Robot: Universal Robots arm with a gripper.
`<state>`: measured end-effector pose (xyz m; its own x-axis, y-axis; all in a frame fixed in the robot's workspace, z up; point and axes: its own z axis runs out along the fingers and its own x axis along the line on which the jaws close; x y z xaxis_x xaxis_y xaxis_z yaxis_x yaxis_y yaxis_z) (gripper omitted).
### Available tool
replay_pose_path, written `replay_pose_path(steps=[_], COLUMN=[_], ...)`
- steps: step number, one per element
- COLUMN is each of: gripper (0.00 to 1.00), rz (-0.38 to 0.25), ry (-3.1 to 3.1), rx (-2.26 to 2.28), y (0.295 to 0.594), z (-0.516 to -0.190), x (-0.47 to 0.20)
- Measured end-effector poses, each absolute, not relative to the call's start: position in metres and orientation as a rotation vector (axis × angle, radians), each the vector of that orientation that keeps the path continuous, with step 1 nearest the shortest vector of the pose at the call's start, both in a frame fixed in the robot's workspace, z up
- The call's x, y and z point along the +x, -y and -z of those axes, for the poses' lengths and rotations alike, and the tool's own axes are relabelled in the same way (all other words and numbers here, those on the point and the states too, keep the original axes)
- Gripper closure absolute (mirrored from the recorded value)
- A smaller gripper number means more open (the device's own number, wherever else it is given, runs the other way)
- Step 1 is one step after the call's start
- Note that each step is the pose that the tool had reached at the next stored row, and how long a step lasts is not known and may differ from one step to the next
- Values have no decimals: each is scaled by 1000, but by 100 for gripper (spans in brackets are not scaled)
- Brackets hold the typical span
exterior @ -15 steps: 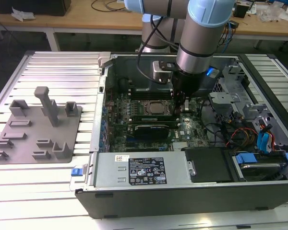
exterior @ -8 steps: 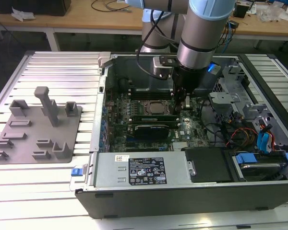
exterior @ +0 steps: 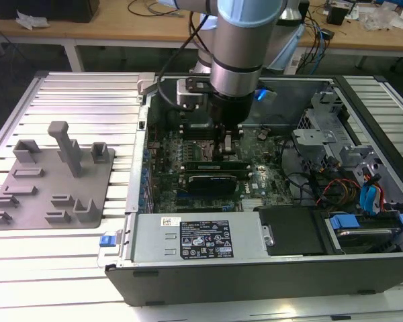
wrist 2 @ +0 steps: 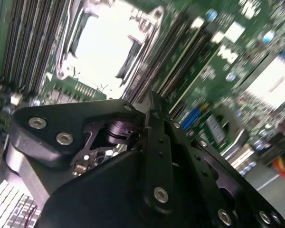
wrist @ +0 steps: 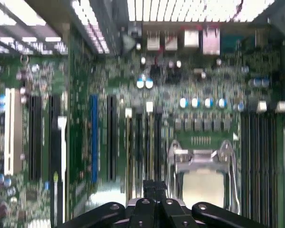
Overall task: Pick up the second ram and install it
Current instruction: 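Press down the second ram until it locks into place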
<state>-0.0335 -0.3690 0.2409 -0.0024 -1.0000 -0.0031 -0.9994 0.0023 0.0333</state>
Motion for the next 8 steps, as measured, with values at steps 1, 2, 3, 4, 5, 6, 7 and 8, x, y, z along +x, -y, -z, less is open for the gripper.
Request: replay_pose_path(steps=[1, 2, 3, 4, 5, 6, 7, 8], gripper=[92, 92, 92, 92, 92, 92, 92, 92], rz=[40, 40, 40, 40, 40, 40, 40, 40], ry=[2209, 2209, 2209, 2209, 2209, 2209, 2209, 2209], rx=[2203, 2204, 2204, 2204, 2204, 2203, 2203, 2203], y=[369, 369, 369, 369, 369, 369, 369, 369], z=[-241, -241, -241, -241, -241, -241, -240, -239], x=[-37, -42, -45, -49, -51, -51, -53, -54])
